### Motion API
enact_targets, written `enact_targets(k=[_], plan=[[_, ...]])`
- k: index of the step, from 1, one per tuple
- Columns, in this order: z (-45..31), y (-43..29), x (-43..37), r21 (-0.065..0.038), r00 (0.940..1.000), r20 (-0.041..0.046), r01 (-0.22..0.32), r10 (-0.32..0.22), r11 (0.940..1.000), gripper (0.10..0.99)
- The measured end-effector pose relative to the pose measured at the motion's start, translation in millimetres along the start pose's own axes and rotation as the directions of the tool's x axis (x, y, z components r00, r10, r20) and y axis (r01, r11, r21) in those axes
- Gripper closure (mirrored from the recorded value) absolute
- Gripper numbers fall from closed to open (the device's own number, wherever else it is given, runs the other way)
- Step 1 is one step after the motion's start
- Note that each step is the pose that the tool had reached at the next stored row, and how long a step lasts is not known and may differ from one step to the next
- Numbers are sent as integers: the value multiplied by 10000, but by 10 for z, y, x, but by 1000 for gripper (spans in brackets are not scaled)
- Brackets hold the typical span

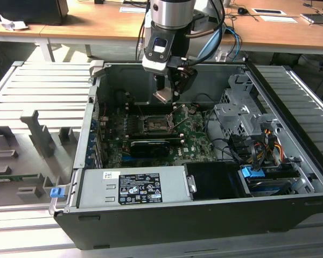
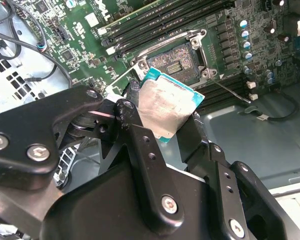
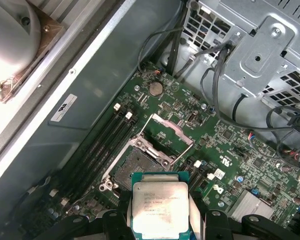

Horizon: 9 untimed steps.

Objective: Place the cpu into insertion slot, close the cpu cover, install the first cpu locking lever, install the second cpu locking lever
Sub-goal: 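Place the cpu into insertion slot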

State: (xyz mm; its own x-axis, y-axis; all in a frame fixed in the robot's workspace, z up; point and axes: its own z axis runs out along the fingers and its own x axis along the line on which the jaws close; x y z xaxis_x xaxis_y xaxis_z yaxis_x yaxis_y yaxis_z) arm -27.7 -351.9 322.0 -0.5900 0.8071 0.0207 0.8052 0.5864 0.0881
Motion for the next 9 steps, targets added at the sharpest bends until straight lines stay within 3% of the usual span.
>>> enact_targets(k=[9], plan=[[8,-1,0,-1,10000,1,-20,20,10000,545]])
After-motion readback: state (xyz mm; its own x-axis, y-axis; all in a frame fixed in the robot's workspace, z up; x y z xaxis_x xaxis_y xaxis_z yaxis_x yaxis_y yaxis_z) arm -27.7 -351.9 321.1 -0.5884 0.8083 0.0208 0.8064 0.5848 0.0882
